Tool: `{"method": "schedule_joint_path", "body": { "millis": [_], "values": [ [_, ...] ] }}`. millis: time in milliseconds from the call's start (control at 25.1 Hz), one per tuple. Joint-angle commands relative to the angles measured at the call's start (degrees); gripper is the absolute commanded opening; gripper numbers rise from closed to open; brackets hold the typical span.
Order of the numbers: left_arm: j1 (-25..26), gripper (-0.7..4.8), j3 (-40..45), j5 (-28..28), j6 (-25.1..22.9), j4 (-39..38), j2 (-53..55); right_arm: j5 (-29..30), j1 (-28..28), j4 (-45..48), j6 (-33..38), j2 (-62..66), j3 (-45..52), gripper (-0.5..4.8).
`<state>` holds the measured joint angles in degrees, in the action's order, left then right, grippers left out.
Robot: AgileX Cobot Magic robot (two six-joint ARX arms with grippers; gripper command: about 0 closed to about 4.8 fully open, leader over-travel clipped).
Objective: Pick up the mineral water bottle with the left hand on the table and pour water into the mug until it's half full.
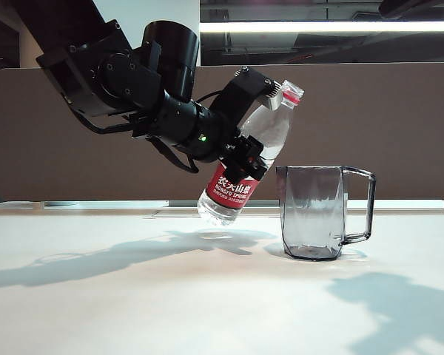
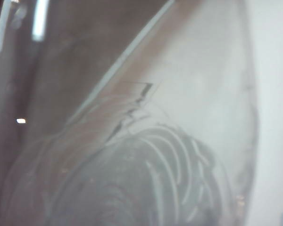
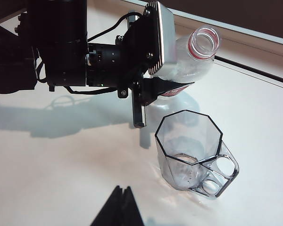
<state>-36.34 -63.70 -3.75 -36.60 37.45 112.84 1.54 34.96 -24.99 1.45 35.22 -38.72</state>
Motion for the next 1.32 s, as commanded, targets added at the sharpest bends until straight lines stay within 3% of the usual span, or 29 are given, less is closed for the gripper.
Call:
{"method": "schedule_joint_path", "body": {
  "millis": [40, 558, 877, 1036, 1156, 1315],
  "values": [
    [-0.04, 1.79, -0.35, -0.26, -0.46, 3.41, -0.94, -0.15, -0.04, 0.76, -0.2, -0.2, -0.33, -0.09],
    [-0.02, 1.79, 2.08, -0.26, -0.85, 4.0, -2.82, -0.13, -0.04, 0.76, -0.2, -0.2, -0.33, -0.09],
    [0.02, 1.79, 2.08, -0.26, -9.57, 5.01, -2.8, -0.15, -0.04, 0.74, -0.2, -0.17, -0.33, -0.09],
    [0.02, 1.79, 2.08, -0.26, -10.62, 5.01, -2.8, -0.17, -0.04, 0.44, -0.2, -0.17, -0.33, -0.09],
    [0.04, 1.79, 2.08, -0.26, -15.37, 5.03, -2.8, -0.37, -0.04, -0.83, -0.2, -0.17, -0.33, -0.09],
    [0.02, 1.79, 2.08, -0.26, -16.81, 5.01, -2.8, -0.37, -0.04, -1.33, -0.2, -0.17, -0.33, -0.09]
  ]
}}
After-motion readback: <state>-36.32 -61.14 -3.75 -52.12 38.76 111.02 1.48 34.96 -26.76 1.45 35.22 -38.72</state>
